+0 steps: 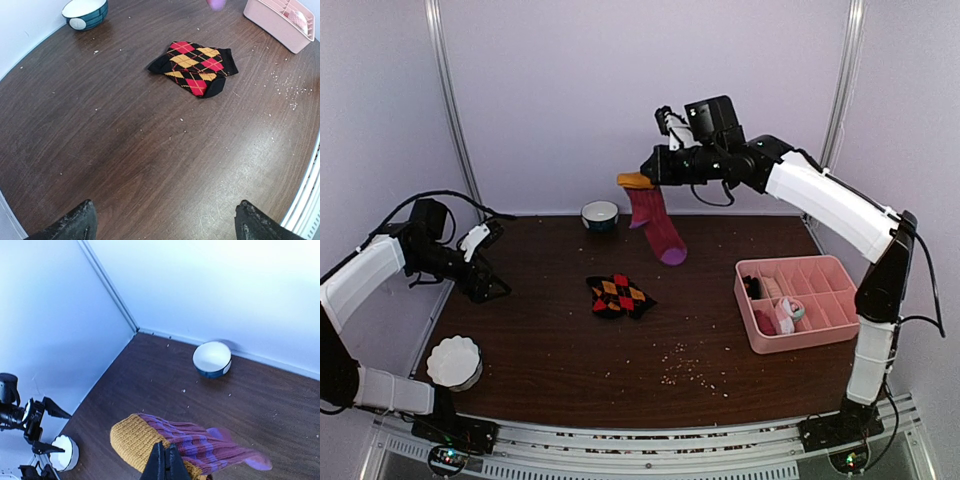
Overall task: Roll the socks
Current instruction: Flatten out the sock at the center of the board.
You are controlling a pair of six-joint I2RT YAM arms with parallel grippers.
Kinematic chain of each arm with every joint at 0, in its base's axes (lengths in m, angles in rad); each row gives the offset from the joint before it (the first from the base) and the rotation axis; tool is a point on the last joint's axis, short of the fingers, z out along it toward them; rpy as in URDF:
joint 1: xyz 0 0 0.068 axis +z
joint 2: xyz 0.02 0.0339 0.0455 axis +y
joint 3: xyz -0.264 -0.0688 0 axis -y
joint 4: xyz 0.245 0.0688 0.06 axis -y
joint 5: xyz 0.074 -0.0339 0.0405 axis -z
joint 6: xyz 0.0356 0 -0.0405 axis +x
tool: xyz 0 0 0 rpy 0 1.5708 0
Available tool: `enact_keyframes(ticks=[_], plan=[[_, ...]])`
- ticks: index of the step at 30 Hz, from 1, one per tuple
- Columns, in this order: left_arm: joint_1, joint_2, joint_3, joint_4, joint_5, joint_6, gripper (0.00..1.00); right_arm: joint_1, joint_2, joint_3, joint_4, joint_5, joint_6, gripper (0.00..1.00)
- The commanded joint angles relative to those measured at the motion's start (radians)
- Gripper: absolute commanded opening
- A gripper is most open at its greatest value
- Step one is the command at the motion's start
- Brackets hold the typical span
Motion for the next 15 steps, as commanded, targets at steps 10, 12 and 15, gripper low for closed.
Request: enact_keyframes(ticks=[10, 12, 15], plan=[[-0.046, 0.051, 0.043, 0.007, -0.027, 0.029, 0.98, 0.11, -0.166, -0.78, 0.404, -0.051, 0.26, 0.0], [-0.06, 0.059, 0.045, 0.006, -0.03, 0.033, 0.98, 0.16, -0.156, -0.848, 0.439, -0.079, 0.311, 0.0], [-0.089, 0.063, 0.055, 0.006, -0.037, 0.034, 0.98, 0.213, -0.154, -0.89, 0.463, -0.1, 0.373, 0.0]])
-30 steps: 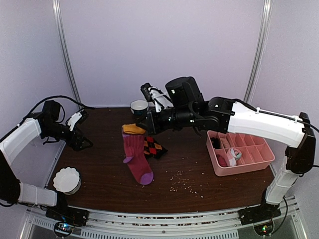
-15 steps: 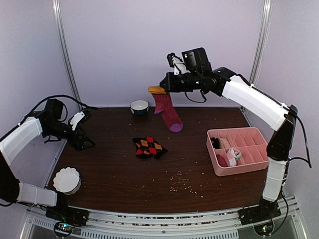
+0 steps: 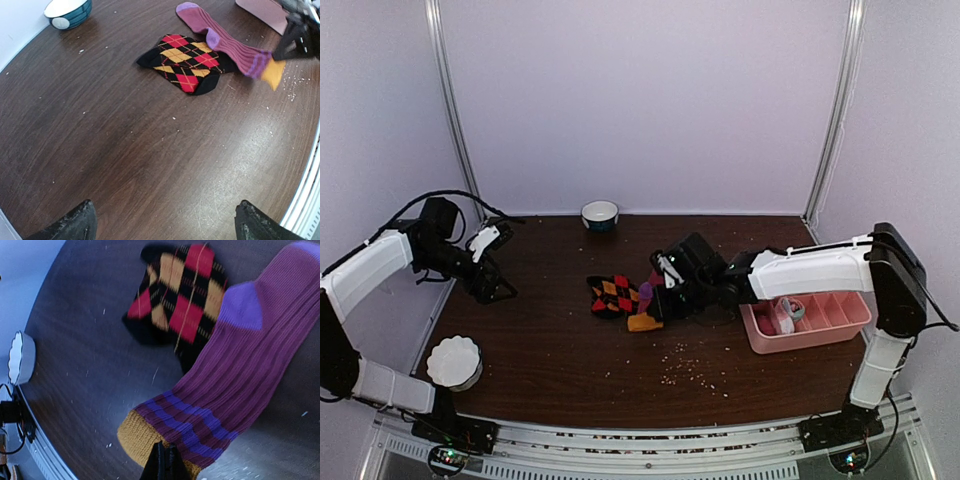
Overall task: Roll the socks
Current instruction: Flatten out the sock at the center of the board.
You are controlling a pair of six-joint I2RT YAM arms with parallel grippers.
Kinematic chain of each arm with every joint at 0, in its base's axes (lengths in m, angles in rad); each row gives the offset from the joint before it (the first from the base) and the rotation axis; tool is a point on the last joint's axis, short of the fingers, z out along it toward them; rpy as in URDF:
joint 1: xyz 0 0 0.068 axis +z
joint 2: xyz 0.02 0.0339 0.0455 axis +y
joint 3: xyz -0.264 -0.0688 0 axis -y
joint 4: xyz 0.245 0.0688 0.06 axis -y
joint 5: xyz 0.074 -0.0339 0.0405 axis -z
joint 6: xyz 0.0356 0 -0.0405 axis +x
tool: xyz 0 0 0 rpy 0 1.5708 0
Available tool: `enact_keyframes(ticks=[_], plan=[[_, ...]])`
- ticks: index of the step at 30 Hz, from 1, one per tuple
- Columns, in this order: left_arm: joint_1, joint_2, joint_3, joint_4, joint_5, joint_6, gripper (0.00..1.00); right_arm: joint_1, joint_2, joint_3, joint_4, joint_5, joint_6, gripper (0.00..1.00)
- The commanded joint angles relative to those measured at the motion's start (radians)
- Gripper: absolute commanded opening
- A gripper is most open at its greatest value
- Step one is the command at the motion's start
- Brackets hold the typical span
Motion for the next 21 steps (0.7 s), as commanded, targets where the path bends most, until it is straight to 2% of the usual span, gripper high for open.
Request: enact_keyframes(ticks=[1, 8, 13, 16, 19, 21], plan=[[-0.05, 0.006, 0.031, 0.008, -0.014, 0.02, 0.98, 0.07, -0.028, -0.033, 0.142, -0.06, 0.148, 0.0], [-0.227, 0.025, 0.005, -0.024, -0.065, 0.079, 0.98, 0.105, -0.007, -0.041, 0.028, -0.062, 0.179, 0.0], [-0.393, 0.077, -0.002, -0.05, -0.143, 0.121, 0.98, 0.118, 0.032, -0.144, 0.063, -0.057, 0.236, 0.01], [-0.437, 0.118, 0.016, -0.05, -0.158, 0.132, 0.98, 0.124, 0.037, -0.189, 0.08, -0.033, 0.261, 0.14], [-0.452, 0.155, 0.053, -0.05, -0.142, 0.133, 0.98, 0.123, 0.023, -0.194, 0.082, -0.043, 0.248, 0.4], [-0.456, 0.174, 0.076, -0.05, -0.133, 0.136, 0.98, 0.122, 0.0, -0.167, 0.028, -0.029, 0.212, 0.51]])
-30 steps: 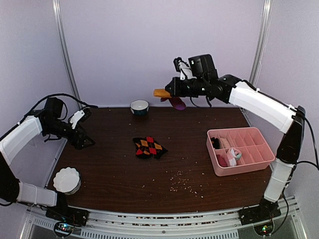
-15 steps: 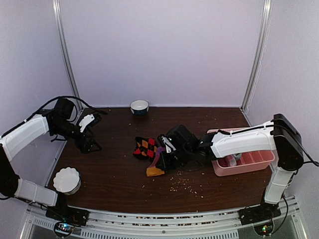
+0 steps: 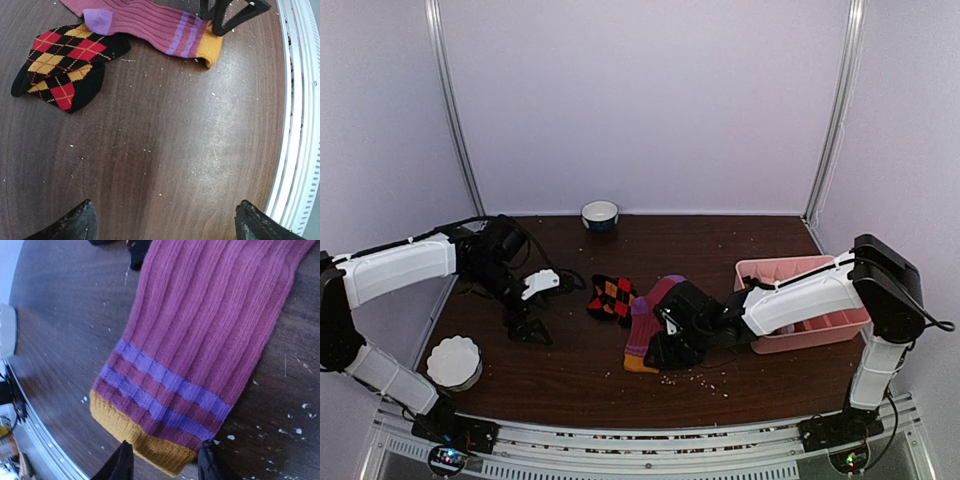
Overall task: Roll the socks
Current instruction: Flatten out the sock at the center of the board, then roll the sock.
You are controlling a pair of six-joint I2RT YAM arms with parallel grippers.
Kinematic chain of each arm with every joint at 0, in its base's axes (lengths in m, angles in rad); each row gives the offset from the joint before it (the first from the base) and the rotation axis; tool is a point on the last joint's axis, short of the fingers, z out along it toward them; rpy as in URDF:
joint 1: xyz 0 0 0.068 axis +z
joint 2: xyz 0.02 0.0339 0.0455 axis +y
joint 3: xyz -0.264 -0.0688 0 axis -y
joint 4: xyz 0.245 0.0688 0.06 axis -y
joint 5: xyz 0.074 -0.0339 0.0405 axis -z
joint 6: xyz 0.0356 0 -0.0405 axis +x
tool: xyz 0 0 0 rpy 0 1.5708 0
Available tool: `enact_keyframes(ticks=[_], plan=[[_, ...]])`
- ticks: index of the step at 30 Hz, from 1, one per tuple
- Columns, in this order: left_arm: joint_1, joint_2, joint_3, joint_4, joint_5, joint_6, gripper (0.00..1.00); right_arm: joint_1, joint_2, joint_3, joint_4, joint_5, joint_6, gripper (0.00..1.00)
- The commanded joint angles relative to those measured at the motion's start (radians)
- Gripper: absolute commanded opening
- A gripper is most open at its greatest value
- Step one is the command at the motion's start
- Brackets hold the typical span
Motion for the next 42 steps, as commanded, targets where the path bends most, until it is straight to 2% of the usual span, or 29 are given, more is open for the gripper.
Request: enact_keyframes(ticks=[1, 4, 10, 14, 17, 21, 25, 37, 42], plan=[[-0.012, 0.039, 0.079, -0.002, 0.003, 0.028, 0.98, 0.003, -0.048, 0.041, -0.066, 0.044, -0.052, 0.54], [-0.017, 0.058, 0.104, 0.003, 0.017, 0.024, 0.98, -0.008, -0.113, 0.061, -0.127, 0.08, -0.126, 0.55], [-0.023, 0.096, 0.137, 0.021, 0.06, 0.0, 0.98, -0.004, -0.163, 0.052, -0.081, 0.113, -0.304, 0.28], [-0.052, 0.113, 0.141, 0.026, 0.101, -0.005, 0.98, 0.044, -0.159, 0.003, 0.0, 0.147, -0.462, 0.3], [-0.081, 0.122, 0.138, 0.038, 0.09, 0.009, 0.98, 0.047, -0.135, -0.009, 0.049, 0.093, -0.503, 0.33], [-0.084, 0.13, 0.14, 0.038, 0.116, 0.014, 0.98, 0.048, -0.04, 0.051, 0.027, 0.034, -0.534, 0.4], [-0.12, 0.129, 0.114, 0.039, 0.11, 0.057, 0.98, 0.016, 0.056, 0.109, 0.028, 0.029, -0.512, 0.42], [-0.351, 0.145, 0.063, 0.164, -0.089, 0.145, 0.98, -0.129, 0.208, 0.139, 0.122, -0.102, -0.366, 0.27], [-0.439, 0.233, 0.061, 0.263, -0.201, 0.212, 0.89, -0.168, 0.23, 0.122, 0.162, -0.212, -0.282, 0.24]])
